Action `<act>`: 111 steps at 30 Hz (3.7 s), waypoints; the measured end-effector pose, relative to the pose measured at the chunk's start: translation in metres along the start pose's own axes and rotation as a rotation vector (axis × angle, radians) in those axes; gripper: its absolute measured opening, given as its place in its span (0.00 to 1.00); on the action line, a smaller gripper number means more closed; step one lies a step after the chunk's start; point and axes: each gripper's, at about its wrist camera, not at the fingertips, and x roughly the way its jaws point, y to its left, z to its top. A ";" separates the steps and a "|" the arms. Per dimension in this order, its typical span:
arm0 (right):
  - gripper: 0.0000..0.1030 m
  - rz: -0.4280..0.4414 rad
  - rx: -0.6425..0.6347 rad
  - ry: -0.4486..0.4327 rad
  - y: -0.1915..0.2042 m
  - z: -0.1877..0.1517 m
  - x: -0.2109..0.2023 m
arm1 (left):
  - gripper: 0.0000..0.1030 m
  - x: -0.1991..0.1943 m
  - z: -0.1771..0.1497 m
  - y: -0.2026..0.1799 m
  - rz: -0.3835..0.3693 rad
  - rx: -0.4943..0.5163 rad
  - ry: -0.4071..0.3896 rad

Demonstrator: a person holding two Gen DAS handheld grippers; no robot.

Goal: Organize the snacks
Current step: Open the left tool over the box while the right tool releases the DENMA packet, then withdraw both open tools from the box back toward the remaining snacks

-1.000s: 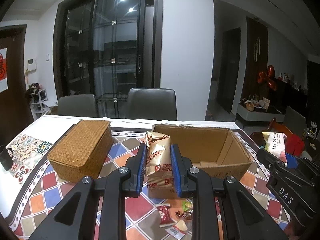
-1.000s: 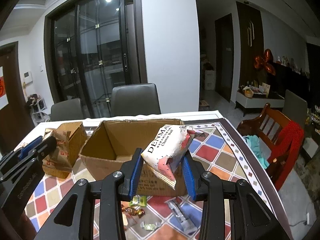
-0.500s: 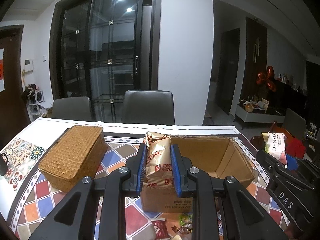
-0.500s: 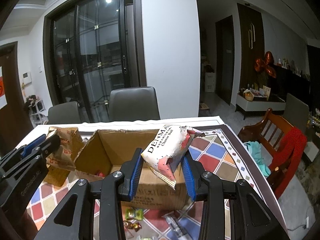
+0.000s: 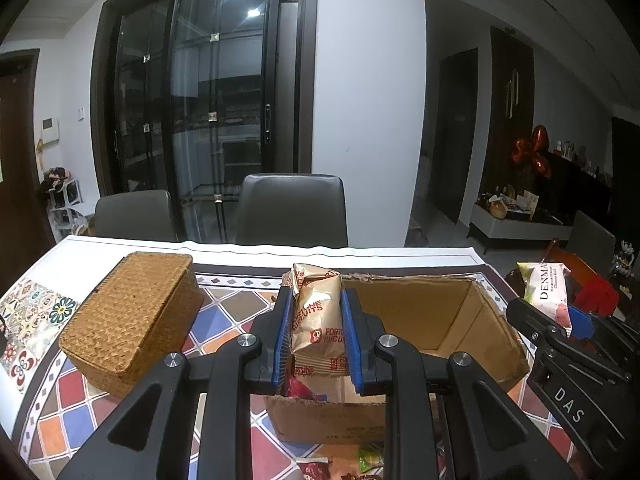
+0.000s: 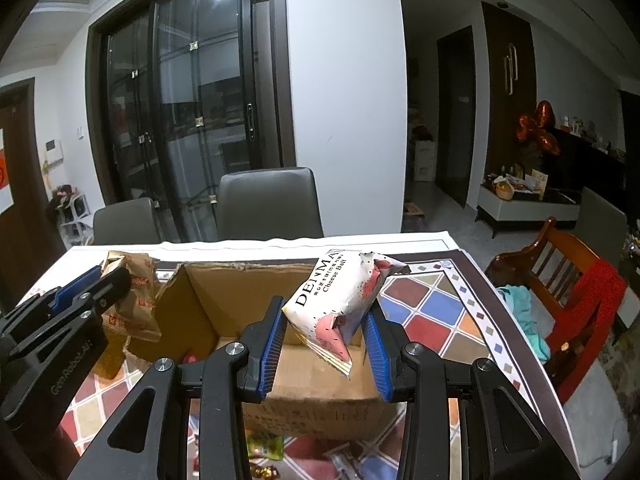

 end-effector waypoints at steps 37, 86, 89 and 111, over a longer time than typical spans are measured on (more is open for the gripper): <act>0.70 0.012 -0.025 0.035 -0.001 -0.002 0.032 | 0.63 0.026 -0.009 -0.007 0.002 0.014 0.047; 0.76 -0.030 -0.021 -0.088 -0.007 -0.011 -0.082 | 0.73 -0.081 -0.010 -0.006 0.034 0.019 -0.038; 0.76 -0.032 -0.030 -0.083 -0.007 -0.015 -0.086 | 0.73 -0.085 -0.018 -0.004 0.035 0.014 -0.031; 0.76 -0.042 -0.059 -0.028 -0.016 -0.061 -0.101 | 0.73 -0.100 -0.072 -0.015 0.012 0.018 0.028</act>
